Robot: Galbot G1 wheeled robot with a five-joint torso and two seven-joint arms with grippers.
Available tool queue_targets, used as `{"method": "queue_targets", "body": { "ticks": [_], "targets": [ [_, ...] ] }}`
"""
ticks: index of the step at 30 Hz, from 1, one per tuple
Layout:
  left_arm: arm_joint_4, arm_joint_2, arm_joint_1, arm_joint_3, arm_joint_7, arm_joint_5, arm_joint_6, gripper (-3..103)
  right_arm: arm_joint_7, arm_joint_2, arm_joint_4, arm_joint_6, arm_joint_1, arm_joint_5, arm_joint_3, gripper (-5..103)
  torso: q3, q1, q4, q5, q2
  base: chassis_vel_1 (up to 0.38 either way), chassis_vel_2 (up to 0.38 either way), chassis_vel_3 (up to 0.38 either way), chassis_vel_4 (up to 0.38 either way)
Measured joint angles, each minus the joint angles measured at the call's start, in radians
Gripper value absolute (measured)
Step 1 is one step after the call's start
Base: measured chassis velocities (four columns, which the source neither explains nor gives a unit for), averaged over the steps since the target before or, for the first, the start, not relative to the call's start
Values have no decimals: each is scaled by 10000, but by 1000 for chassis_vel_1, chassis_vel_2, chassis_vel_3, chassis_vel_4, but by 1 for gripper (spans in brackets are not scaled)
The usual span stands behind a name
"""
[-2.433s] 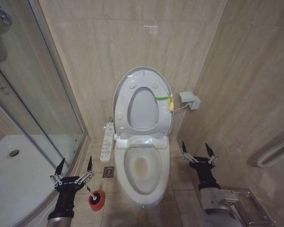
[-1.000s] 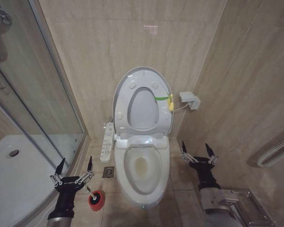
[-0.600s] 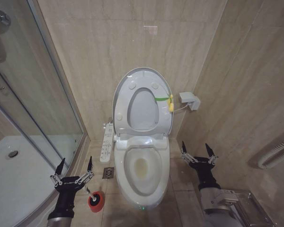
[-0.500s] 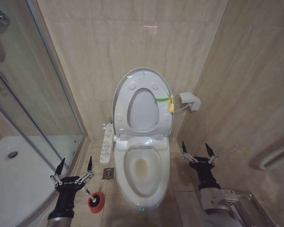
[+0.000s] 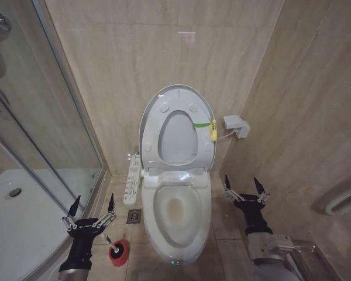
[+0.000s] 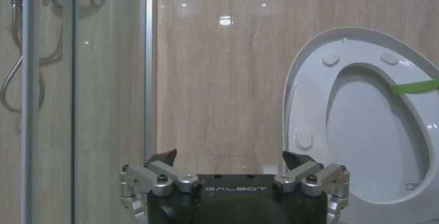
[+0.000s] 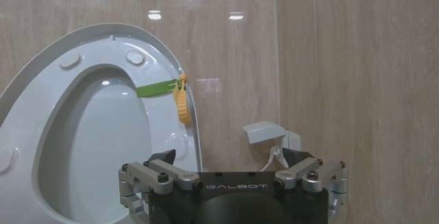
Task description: Open the toilet lid, clean the toilet bowl with a toilet brush, close the toilet lid, and flush.
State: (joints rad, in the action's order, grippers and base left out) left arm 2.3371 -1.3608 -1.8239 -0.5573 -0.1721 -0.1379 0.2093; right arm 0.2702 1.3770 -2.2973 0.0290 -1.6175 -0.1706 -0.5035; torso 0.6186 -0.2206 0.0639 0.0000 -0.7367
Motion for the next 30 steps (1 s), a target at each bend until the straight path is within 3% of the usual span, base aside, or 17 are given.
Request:
{"method": "queue_targets", "body": {
  "ticks": [10, 13, 16, 21, 27, 30],
  "targets": [
    [1, 0, 0, 0, 0, 0, 0, 100, 1, 7, 49, 45, 0, 9, -7, 100, 0, 0, 1, 1, 0, 0, 0, 0, 0],
    [0, 0, 0, 0, 0, 0, 0, 100, -7, 64, 386, 421, 0, 125, -89, 100, -1, 0, -1, -3, -2, 0, 0, 0, 0],
    [0, 0, 0, 0, 0, 0, 0, 100, -42, 276, 1489, 1595, -7, 512, -339, 100, 0, -1, 2, 1, -2, 0, 0, 0, 0],
    [0, 0, 0, 0, 0, 0, 0, 100, -76, 456, 2431, 2604, -12, 845, -565, 100, 0, -1, 0, 0, -2, 0, 0, 0, 0],
    [1, 0, 0, 1, 0, 0, 0, 100, -166, 786, 4188, 4497, -29, 1433, -978, 100, 0, -1, 0, 3, -1, 0, 0, 0, 0],
    [0, 1, -1, 1, 0, 0, 0, 100, -676, 775, 3994, 4898, -360, 1016, -1057, 100, 1, -2, 3, 5, -1, 0, 0, 0, 0]
  ]
}}
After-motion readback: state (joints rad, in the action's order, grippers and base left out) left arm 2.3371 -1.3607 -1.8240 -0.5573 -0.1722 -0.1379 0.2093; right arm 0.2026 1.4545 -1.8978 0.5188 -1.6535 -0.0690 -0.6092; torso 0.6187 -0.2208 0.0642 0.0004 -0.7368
